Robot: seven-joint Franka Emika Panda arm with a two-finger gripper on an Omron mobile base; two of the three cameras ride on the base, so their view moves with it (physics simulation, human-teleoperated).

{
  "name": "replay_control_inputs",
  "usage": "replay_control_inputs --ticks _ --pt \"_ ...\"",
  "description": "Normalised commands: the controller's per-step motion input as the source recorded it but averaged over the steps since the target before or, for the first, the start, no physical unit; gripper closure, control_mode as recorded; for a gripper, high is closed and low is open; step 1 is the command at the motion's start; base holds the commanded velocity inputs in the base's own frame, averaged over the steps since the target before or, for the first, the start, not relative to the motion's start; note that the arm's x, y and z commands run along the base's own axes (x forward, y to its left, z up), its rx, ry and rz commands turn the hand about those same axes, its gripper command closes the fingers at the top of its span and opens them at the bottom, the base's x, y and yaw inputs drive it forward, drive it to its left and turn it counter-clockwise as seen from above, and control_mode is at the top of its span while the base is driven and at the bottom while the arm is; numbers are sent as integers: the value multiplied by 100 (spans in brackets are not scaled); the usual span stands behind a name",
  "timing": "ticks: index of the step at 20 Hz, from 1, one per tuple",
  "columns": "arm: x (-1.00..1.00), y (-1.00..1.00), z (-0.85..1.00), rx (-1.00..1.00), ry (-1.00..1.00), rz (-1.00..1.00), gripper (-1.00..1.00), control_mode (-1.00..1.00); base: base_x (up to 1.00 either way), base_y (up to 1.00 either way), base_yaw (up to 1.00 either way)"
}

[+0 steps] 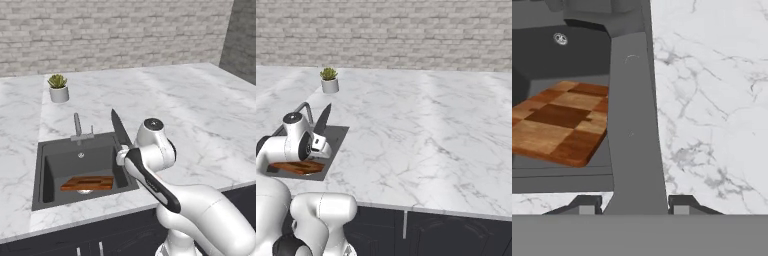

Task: Move the cutting board and knife to the sink. Then move spray from the cabinet to the counter.

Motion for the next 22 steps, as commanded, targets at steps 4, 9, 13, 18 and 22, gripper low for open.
replay_control_inputs --ticks 4,9,13,18,22 --pt "8 0 0 0 2 1 100 -100 6 0 0" --pt "6 1 0 -5 8 13 100 -100 0 0 0" --pt "0 1 0 -4 12 29 100 -100 0 0 0" --pt "4 14 0 -14 17 33 100 -100 0 0 0" --pt "0 13 0 -22 16 30 100 -100 0 0 0"
